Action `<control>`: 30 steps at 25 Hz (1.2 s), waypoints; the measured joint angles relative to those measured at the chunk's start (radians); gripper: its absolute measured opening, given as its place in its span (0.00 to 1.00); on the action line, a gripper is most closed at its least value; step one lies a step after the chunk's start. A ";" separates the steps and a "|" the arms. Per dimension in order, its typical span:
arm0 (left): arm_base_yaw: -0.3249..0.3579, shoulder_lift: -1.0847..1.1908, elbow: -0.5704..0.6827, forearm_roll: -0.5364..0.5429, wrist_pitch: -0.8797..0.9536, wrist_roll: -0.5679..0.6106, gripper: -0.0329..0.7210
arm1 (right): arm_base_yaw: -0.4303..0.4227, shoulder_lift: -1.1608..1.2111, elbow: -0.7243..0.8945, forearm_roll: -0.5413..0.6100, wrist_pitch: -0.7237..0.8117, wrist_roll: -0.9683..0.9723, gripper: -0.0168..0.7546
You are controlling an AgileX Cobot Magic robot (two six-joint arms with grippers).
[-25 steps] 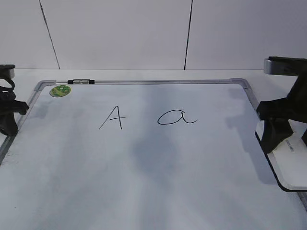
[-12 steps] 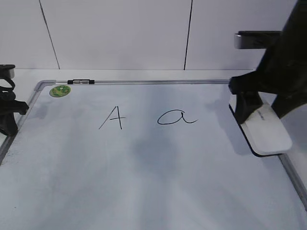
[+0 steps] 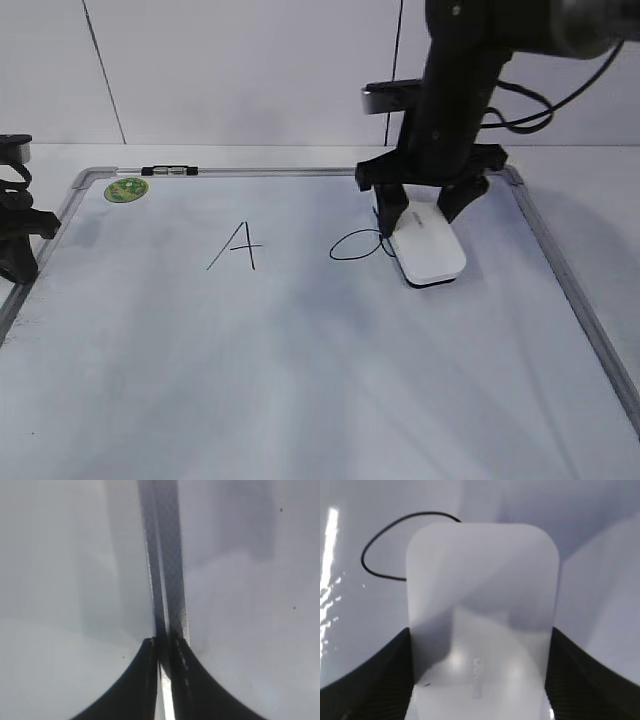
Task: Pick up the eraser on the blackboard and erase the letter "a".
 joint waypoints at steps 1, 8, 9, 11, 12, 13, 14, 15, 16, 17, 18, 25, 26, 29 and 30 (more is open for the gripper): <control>0.000 0.000 0.000 -0.002 0.000 0.000 0.09 | 0.007 0.029 -0.021 0.000 0.000 0.000 0.76; 0.000 0.000 0.000 -0.002 0.001 0.000 0.10 | 0.013 0.125 -0.105 0.004 0.000 0.001 0.76; 0.000 0.000 0.000 -0.002 0.001 0.000 0.10 | 0.013 0.127 -0.108 0.004 0.000 0.001 0.76; 0.000 0.000 0.000 -0.002 0.001 0.000 0.10 | 0.013 0.133 -0.114 0.004 0.000 0.001 0.76; 0.000 0.000 0.000 -0.002 0.001 0.000 0.10 | 0.013 0.137 -0.114 0.004 0.000 0.001 0.76; 0.000 0.000 0.000 -0.002 0.001 0.000 0.10 | 0.013 0.139 -0.114 0.004 0.000 0.001 0.76; 0.000 0.000 0.000 -0.002 0.001 0.000 0.10 | 0.013 0.141 -0.115 0.004 0.000 0.001 0.76; 0.000 0.000 0.000 -0.002 0.001 0.000 0.10 | 0.013 0.141 -0.116 0.006 0.000 0.001 0.76; 0.000 0.000 0.000 -0.002 0.001 0.000 0.10 | 0.013 0.143 -0.118 0.005 0.000 0.001 0.76; 0.000 0.000 0.000 -0.002 0.001 0.000 0.10 | 0.013 0.143 -0.118 0.005 0.000 0.001 0.76; 0.000 0.000 0.000 -0.002 0.001 0.000 0.10 | 0.015 0.143 -0.118 0.005 0.000 -0.001 0.76; 0.000 0.000 0.000 0.000 0.001 0.000 0.10 | 0.051 0.143 -0.118 0.007 0.000 -0.039 0.76; 0.000 0.000 0.000 0.000 0.001 0.000 0.10 | 0.062 0.143 -0.118 0.011 0.000 -0.040 0.76; 0.000 0.000 0.000 0.000 0.001 0.000 0.10 | 0.094 0.143 -0.118 0.025 0.000 -0.051 0.76; 0.000 0.000 0.000 0.000 0.001 0.000 0.10 | 0.103 0.145 -0.118 0.032 0.000 -0.056 0.76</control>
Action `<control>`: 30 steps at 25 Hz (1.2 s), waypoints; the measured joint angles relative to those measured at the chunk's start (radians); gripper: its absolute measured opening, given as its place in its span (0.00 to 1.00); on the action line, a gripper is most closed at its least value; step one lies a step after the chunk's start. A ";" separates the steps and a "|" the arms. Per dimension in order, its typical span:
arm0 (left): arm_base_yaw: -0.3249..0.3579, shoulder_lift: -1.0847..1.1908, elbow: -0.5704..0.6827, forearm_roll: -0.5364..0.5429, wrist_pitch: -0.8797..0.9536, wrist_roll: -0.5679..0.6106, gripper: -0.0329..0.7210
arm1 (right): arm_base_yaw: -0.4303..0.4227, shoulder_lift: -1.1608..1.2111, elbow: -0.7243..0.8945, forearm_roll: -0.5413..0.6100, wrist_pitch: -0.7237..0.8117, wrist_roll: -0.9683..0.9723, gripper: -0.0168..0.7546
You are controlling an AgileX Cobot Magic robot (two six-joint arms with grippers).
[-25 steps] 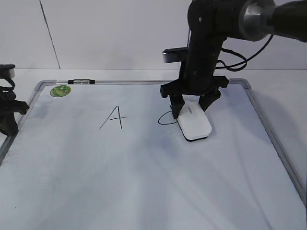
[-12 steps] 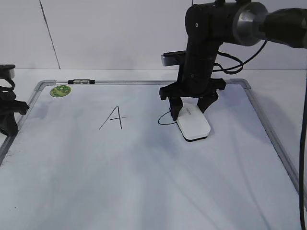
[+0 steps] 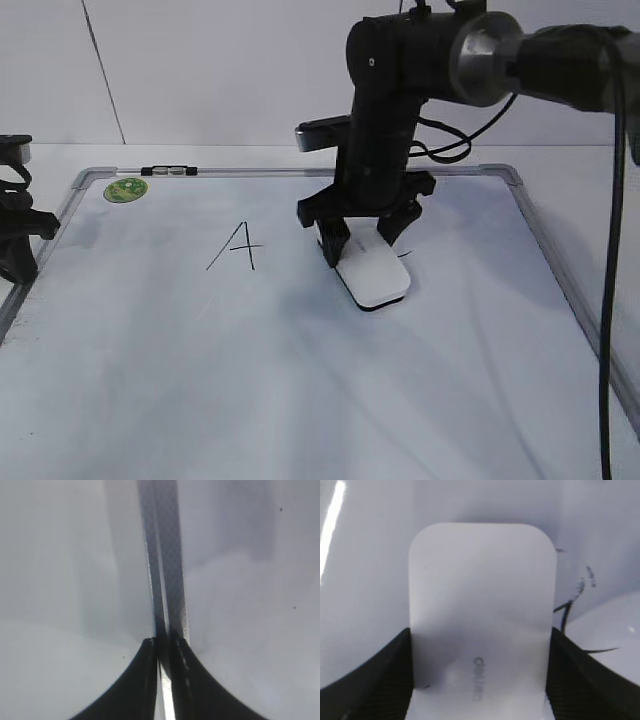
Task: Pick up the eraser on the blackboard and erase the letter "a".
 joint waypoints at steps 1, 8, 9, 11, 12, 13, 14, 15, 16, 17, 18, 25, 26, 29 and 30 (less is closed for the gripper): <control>0.000 0.000 0.000 0.000 0.000 0.000 0.10 | 0.010 0.000 0.000 0.007 0.000 -0.005 0.76; 0.000 0.000 0.000 0.002 0.000 0.000 0.10 | 0.050 0.000 0.000 0.000 0.000 -0.006 0.76; 0.000 0.000 0.000 0.002 0.000 0.000 0.10 | 0.050 0.000 0.000 -0.012 0.000 0.006 0.76; 0.000 0.000 0.000 0.002 0.000 0.000 0.11 | 0.044 0.000 0.000 -0.022 0.000 0.029 0.76; 0.000 0.000 0.000 0.002 0.000 0.000 0.11 | 0.037 0.000 0.000 -0.018 0.000 0.035 0.76; 0.000 0.000 0.000 0.002 0.000 0.002 0.11 | 0.023 0.000 0.000 -0.012 0.000 0.039 0.76; 0.000 0.000 0.000 0.002 -0.002 0.002 0.11 | 0.009 0.000 0.000 -0.012 0.000 0.041 0.76; 0.000 0.000 0.000 0.002 -0.002 0.002 0.11 | -0.011 0.000 0.000 -0.014 0.000 0.043 0.76; 0.000 0.000 0.000 0.002 -0.002 0.002 0.11 | -0.034 0.000 0.000 -0.019 0.000 0.044 0.76; 0.000 0.000 0.000 0.002 -0.002 0.002 0.11 | -0.060 0.000 0.000 -0.021 0.000 0.044 0.76; 0.000 0.000 0.000 0.002 -0.002 0.002 0.11 | -0.081 0.000 0.000 -0.023 0.000 0.045 0.76; 0.000 0.000 0.000 0.004 -0.002 0.004 0.12 | -0.168 0.000 -0.002 -0.042 0.000 0.051 0.76; 0.000 0.000 0.000 0.004 -0.002 0.004 0.12 | -0.168 0.000 -0.002 -0.037 0.000 0.051 0.76; 0.000 0.000 0.000 0.006 -0.002 0.004 0.12 | -0.145 0.000 -0.002 -0.033 0.000 0.042 0.76; 0.000 0.000 0.000 0.008 -0.002 0.004 0.12 | -0.129 0.000 -0.003 -0.047 0.000 0.039 0.76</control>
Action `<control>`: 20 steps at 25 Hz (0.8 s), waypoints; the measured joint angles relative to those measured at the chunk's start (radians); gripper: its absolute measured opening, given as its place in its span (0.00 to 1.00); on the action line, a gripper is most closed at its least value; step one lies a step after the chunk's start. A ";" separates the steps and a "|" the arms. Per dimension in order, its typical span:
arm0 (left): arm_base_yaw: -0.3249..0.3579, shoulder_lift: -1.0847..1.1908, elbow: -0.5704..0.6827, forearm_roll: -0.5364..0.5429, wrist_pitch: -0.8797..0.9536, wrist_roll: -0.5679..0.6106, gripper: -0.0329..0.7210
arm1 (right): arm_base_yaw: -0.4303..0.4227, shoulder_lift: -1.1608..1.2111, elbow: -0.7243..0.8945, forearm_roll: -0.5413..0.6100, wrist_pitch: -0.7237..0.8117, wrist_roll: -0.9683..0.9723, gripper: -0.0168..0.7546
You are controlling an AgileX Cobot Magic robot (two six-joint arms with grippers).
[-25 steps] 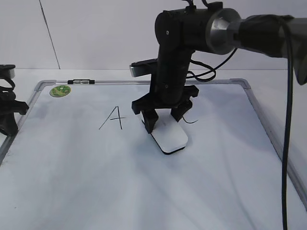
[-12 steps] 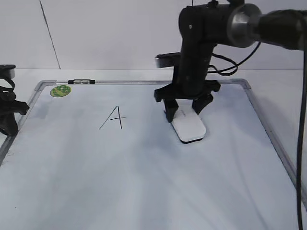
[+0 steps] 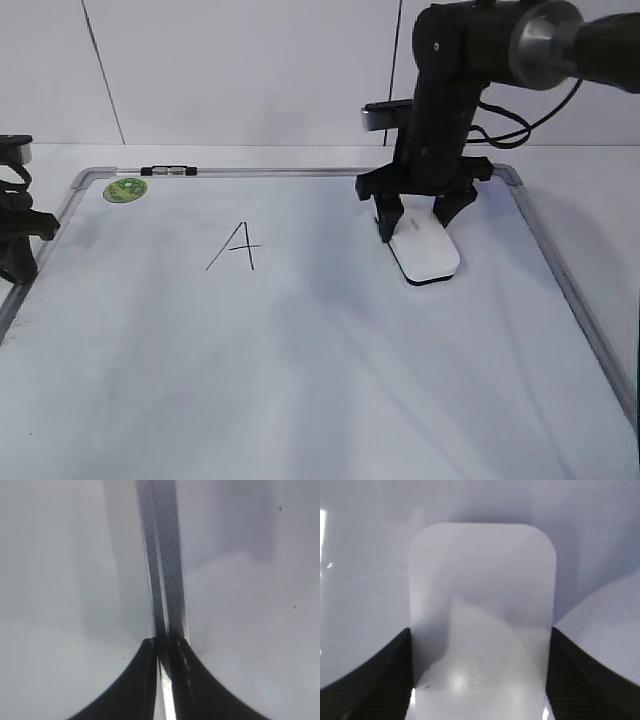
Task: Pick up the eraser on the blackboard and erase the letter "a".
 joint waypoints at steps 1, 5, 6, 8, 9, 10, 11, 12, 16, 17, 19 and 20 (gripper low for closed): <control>0.000 0.000 0.000 0.000 0.000 0.000 0.12 | 0.021 0.000 0.000 -0.007 0.000 -0.002 0.76; 0.000 0.000 0.000 0.000 0.000 0.002 0.13 | 0.131 0.000 0.000 0.017 0.000 -0.013 0.76; 0.000 0.000 0.000 0.000 0.000 0.004 0.13 | 0.159 0.000 0.000 0.023 0.000 -0.016 0.76; 0.000 0.000 0.000 0.000 0.000 0.004 0.13 | 0.192 0.000 0.000 0.029 0.000 -0.021 0.76; 0.000 0.000 0.000 0.000 0.000 0.004 0.13 | 0.201 0.000 0.000 0.031 0.000 -0.022 0.76; 0.000 0.000 0.000 0.000 0.000 0.004 0.13 | 0.203 0.000 0.000 0.029 0.000 -0.023 0.76; 0.000 0.000 0.000 0.000 0.000 0.004 0.13 | 0.200 0.000 0.000 0.022 0.000 -0.023 0.76; 0.000 0.000 0.000 0.002 0.000 0.004 0.13 | 0.196 0.002 0.000 0.022 0.000 -0.018 0.76; 0.000 0.000 0.000 0.002 -0.001 0.006 0.14 | 0.147 0.002 0.000 0.012 0.000 0.001 0.76; 0.000 0.000 0.000 0.002 -0.001 0.006 0.14 | 0.121 0.002 0.000 0.007 0.000 0.003 0.76; 0.000 0.000 0.000 0.002 -0.001 0.007 0.14 | 0.066 0.002 0.000 -0.007 0.000 0.005 0.76; 0.000 0.000 0.000 0.002 -0.001 0.007 0.14 | 0.036 0.002 0.000 -0.007 0.000 0.005 0.76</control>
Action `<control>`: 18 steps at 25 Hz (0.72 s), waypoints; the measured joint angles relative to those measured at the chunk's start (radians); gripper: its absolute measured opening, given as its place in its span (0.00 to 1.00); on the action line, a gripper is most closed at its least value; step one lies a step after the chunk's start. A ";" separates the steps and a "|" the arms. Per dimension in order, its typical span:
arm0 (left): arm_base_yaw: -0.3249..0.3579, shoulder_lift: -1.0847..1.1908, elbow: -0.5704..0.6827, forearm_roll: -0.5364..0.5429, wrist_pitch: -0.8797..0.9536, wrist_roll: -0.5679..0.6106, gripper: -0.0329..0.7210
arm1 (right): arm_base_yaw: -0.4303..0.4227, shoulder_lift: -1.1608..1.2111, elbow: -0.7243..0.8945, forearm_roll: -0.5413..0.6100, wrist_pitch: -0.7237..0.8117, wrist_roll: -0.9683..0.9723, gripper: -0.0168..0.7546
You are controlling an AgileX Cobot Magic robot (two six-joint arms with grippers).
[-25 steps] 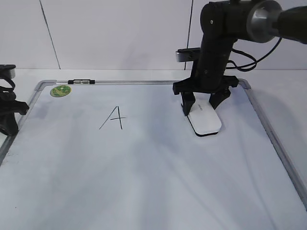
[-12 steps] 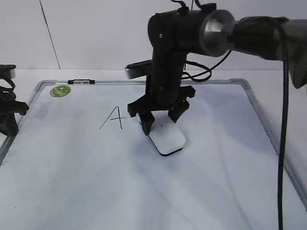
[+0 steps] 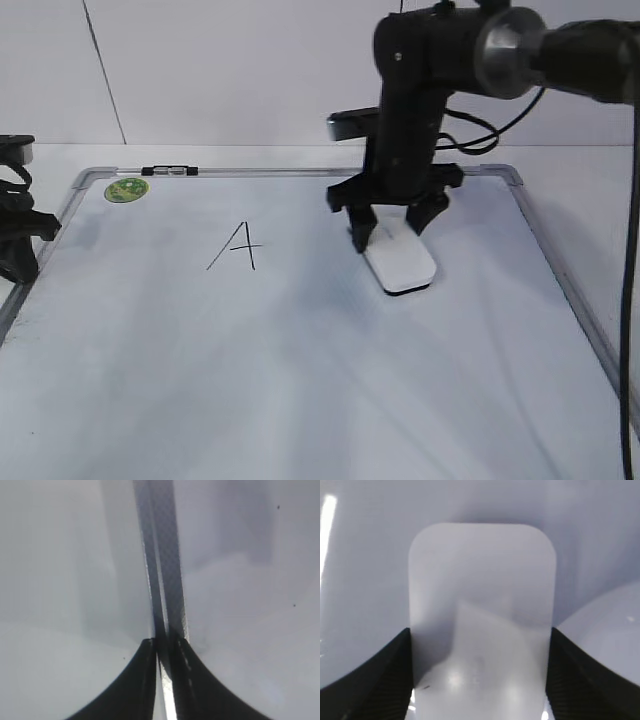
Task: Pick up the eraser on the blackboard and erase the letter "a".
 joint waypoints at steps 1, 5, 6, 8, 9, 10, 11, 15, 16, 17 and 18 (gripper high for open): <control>0.000 0.000 0.000 0.000 0.000 0.000 0.14 | -0.029 0.000 0.000 -0.017 0.000 0.002 0.76; 0.000 0.000 0.000 0.000 0.000 0.000 0.14 | -0.114 0.000 -0.001 -0.029 0.000 0.006 0.76; 0.000 0.000 0.000 0.001 0.000 0.000 0.14 | -0.126 0.000 -0.002 -0.029 0.000 0.008 0.76; 0.000 0.000 0.000 0.004 0.000 0.000 0.14 | -0.139 0.000 -0.002 -0.029 0.000 0.008 0.76; 0.000 0.000 0.000 0.005 0.000 0.000 0.14 | -0.139 0.000 -0.002 -0.027 0.000 0.008 0.76; 0.000 0.000 0.000 0.005 0.000 0.000 0.14 | -0.139 0.000 -0.002 -0.027 0.000 0.008 0.76; 0.000 0.000 0.000 0.005 0.000 0.000 0.14 | -0.136 0.000 -0.002 -0.022 0.000 0.008 0.76; 0.000 0.000 0.000 0.008 0.000 0.000 0.14 | -0.100 0.000 -0.002 0.000 0.000 -0.013 0.76; 0.000 0.000 0.000 0.008 0.000 0.000 0.14 | -0.083 0.000 -0.002 0.000 0.000 -0.015 0.76; 0.000 0.000 0.000 0.008 0.000 0.000 0.14 | -0.058 0.000 -0.002 0.000 0.000 -0.018 0.76; 0.000 0.000 0.000 0.008 0.000 0.000 0.14 | -0.029 0.000 -0.002 0.000 0.000 -0.018 0.76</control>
